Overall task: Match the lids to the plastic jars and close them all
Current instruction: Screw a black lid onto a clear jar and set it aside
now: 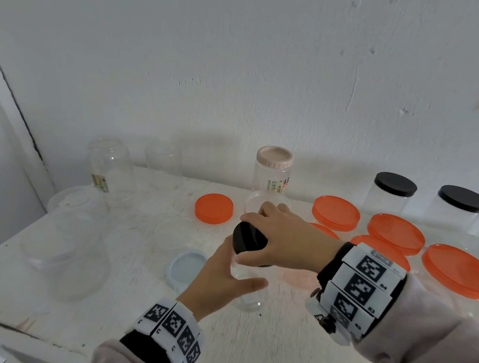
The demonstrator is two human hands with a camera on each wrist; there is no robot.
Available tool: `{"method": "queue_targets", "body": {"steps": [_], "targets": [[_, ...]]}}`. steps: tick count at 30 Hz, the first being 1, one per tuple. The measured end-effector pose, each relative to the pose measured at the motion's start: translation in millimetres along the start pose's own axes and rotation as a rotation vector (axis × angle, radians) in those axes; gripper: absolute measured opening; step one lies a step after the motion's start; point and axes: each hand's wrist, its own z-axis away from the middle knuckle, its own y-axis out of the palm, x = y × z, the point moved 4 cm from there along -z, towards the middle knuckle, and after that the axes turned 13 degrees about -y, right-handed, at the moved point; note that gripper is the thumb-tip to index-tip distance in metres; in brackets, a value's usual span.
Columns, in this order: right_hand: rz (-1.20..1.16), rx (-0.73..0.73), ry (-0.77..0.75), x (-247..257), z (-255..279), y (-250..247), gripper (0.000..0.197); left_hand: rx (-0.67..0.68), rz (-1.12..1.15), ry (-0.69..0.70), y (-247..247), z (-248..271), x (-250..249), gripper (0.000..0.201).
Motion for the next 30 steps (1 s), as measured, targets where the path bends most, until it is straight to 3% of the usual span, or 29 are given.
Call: {"method": "queue_targets", "body": {"steps": [10, 15, 19, 22, 30], "targets": [[-0.014, -0.166, 0.114, 6, 4, 16, 0.066, 0.020, -0.004, -0.015, 3, -1, 3, 0.081], [-0.150, -0.223, 0.117, 5, 8, 21, 0.067, 0.052, -0.188, -0.087, -4, 0, 7, 0.074], [-0.218, -0.274, 0.108, 4, 13, 27, 0.071, -0.010, -0.464, -0.141, -29, 4, 9, 0.072], [-0.228, -0.301, 0.107, 5, 16, 29, 0.072, -0.070, -0.532, -0.175, -58, -1, 5, 0.072], [-0.227, -0.308, 0.096, 2, 19, 34, 0.075, -0.408, -0.656, -0.313, -152, -43, -10, 0.065]]}}
